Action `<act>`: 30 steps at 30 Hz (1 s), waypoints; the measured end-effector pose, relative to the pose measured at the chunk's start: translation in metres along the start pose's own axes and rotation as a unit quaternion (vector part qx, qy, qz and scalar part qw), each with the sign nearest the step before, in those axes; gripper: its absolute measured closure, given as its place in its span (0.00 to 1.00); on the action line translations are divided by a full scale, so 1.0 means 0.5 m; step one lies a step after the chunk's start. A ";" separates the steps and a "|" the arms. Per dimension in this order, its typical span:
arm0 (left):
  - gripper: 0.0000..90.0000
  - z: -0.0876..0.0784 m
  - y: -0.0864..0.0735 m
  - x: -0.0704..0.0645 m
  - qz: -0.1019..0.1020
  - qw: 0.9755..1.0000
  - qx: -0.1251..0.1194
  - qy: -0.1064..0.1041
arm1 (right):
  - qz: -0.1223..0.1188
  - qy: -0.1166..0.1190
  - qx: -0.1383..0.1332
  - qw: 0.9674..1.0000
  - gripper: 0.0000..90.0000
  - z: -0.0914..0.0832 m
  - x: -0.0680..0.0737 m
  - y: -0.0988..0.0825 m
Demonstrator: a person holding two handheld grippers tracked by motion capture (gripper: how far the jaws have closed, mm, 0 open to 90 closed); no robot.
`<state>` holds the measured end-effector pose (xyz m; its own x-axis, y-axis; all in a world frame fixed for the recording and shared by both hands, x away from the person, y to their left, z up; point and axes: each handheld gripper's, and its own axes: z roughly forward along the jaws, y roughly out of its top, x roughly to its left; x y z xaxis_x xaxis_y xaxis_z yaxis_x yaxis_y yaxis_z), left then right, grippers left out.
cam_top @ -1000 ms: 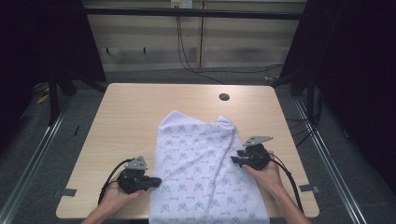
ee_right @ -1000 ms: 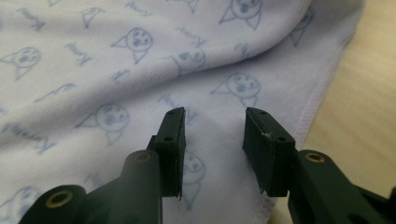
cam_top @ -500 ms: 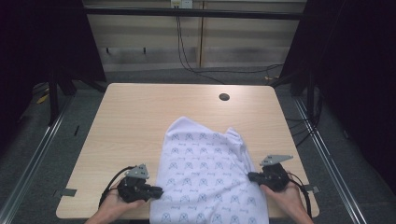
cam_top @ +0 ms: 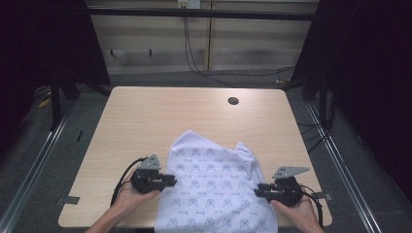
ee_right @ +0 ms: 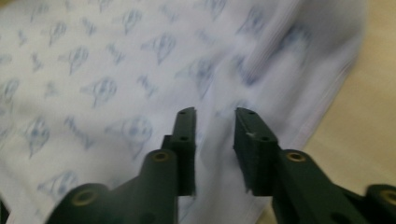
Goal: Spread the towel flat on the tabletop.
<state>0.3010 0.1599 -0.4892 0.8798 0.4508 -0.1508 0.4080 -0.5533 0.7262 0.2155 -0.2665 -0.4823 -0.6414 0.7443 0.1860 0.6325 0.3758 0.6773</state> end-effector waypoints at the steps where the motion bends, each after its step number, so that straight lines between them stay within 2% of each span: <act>1: 0.89 0.014 0.008 0.015 -0.004 1.000 0.008 -0.007 | 0.001 0.000 -0.007 1.000 0.71 -0.001 -0.003 0.006; 3: 0.90 0.032 0.019 0.034 -0.016 1.000 -0.002 -0.002 | 0.001 -0.007 -0.026 1.000 0.69 -0.001 -0.016 0.029; 4: 0.91 0.036 0.022 0.038 -0.013 1.000 0.002 0.001 | 0.005 -0.009 -0.038 0.999 0.69 0.000 -0.024 0.042; 5: 0.90 0.046 0.026 0.046 -0.010 1.000 0.020 0.003 | 0.002 -0.010 -0.047 0.999 0.71 0.001 -0.033 0.054; 6: 0.91 0.050 0.024 0.048 -0.019 1.000 0.013 -0.003 | 0.010 -0.018 -0.065 0.998 0.72 0.006 -0.050 0.078; 7: 0.97 0.050 0.023 0.048 -0.022 1.000 0.011 0.000 | 0.011 -0.023 -0.073 0.997 0.75 0.019 -0.071 0.107; 9: 0.99 0.048 0.017 0.041 -0.026 1.000 0.008 -0.002 | 0.009 -0.027 -0.072 0.997 0.77 0.027 -0.078 0.119; 12: 1.00 0.040 0.006 0.024 -0.020 1.000 0.010 -0.018 | 0.004 -0.038 -0.071 0.997 0.83 0.066 -0.109 0.166; 14: 1.00 0.037 0.001 0.014 -0.015 1.000 0.011 -0.023 | 0.016 -0.041 -0.078 0.996 0.84 0.094 -0.133 0.191; 15: 1.00 0.035 0.000 0.009 -0.010 1.000 0.013 -0.024 | 0.030 -0.035 -0.076 0.996 0.80 0.118 -0.149 0.205; 16: 1.00 0.034 -0.001 0.005 -0.009 1.000 0.013 -0.024 | 0.030 -0.035 -0.076 0.996 0.80 0.118 -0.149 0.205; 17: 1.00 0.032 -0.002 0.004 -0.005 1.000 0.016 -0.027 | 0.034 -0.034 -0.071 0.996 0.77 0.133 -0.156 0.210; 20: 1.00 0.028 -0.007 0.003 -0.010 0.999 0.016 -0.034 | 0.053 -0.029 -0.049 0.997 0.66 0.177 -0.167 0.211; 22: 1.00 0.024 -0.011 0.003 -0.011 0.999 0.016 -0.041 | 0.050 -0.038 -0.027 0.998 0.64 0.200 -0.165 0.207; 24: 0.99 0.021 -0.014 0.002 -0.011 0.999 0.017 -0.040 | 0.049 -0.034 -0.025 0.998 0.66 0.207 -0.163 0.205; 25: 0.99 0.021 -0.014 0.002 -0.011 0.999 0.018 -0.042 | 0.049 -0.025 -0.023 0.998 0.72 0.206 -0.161 0.206; 26: 0.99 0.021 -0.014 0.002 -0.010 0.999 0.018 -0.042 | 0.047 -0.015 -0.023 0.999 0.84 0.204 -0.159 0.206; 27: 0.99 0.021 -0.014 0.001 -0.010 0.999 0.018 -0.042 | 0.035 -0.027 -0.041 0.998 0.98 0.192 -0.150 0.206; 28: 0.99 0.020 -0.013 0.002 -0.008 0.999 0.020 -0.041 | 0.035 -0.027 -0.041 0.998 0.98 0.192 -0.150 0.206; 29: 0.99 0.019 -0.013 0.001 -0.009 0.999 0.021 -0.041 | 0.037 -0.033 -0.059 0.997 0.99 0.169 -0.151 0.208; 30: 0.99 0.018 -0.014 0.000 -0.009 0.999 0.023 -0.040 | 0.037 -0.033 -0.059 0.997 0.99 0.169 -0.151 0.208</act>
<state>0.3004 0.1575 -0.5002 0.8879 0.4048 -0.2186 0.4337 -0.5777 0.6915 0.3664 -0.2368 -0.4862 -0.5633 0.8033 0.1936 0.6185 0.2544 0.7435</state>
